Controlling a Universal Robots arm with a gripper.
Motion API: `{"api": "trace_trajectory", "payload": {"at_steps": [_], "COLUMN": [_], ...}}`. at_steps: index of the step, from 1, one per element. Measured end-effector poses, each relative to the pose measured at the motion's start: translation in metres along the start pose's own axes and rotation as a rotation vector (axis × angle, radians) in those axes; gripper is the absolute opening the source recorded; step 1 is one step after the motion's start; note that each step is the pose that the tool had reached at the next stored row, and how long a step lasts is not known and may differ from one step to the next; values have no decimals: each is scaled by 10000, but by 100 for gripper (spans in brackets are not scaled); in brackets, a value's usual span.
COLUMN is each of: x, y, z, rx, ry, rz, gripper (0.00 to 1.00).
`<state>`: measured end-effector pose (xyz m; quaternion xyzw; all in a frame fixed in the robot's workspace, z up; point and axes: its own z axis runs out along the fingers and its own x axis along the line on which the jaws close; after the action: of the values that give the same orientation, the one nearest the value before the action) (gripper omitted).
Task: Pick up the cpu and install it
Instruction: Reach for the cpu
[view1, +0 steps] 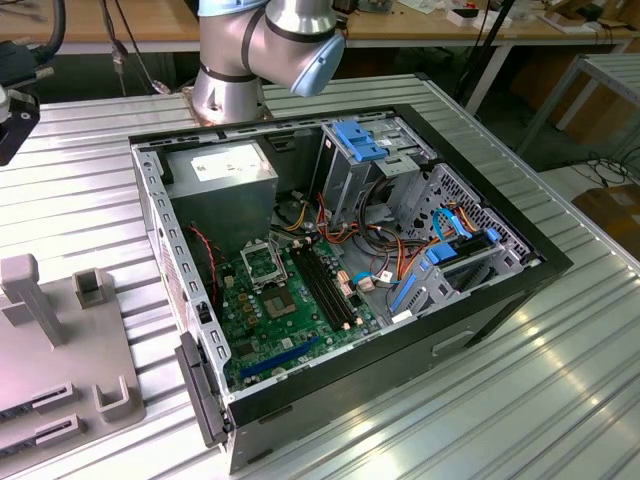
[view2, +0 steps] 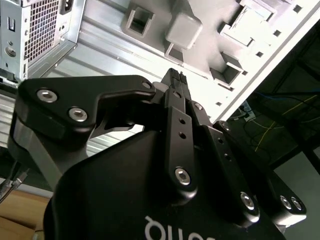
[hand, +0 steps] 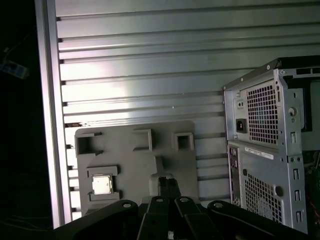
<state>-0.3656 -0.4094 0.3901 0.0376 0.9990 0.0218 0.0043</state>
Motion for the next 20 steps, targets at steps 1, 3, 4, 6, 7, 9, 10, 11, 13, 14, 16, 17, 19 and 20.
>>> {"api": "trace_trajectory", "payload": {"at_steps": [1, 3, 4, 6, 7, 9, 10, 11, 13, 14, 16, 17, 19, 20], "x": [46, 102, 118, 151, 165, 195, 206, 210, 213, 214, 215, 215, 215, 215], "y": [-10, -20, -23, -27, -29, -33, -34, -35, -35, -35, -35, -35, -35, -35], "z": [-1, -1, -1, -2, -2, -2, -2, -3, -2, -2, -2, -2, -2, -3], "rx": [0, -1, 0, 0, 0, 0, 0, 0, 0, 0, -1, 0, -1, 0], "ry": [0, -1, 0, 0, 0, 0, 0, 0, -1, 0, -1, -1, 0, 0], "rz": [0, 2, 1, 1, 1, 0, 1, 0, 1, 0, 0, 0, 0, 1], "gripper": [11, 11, 11, 11, 11, 11, 11, 11, 11, 11, 11, 11, 11, 11]}}
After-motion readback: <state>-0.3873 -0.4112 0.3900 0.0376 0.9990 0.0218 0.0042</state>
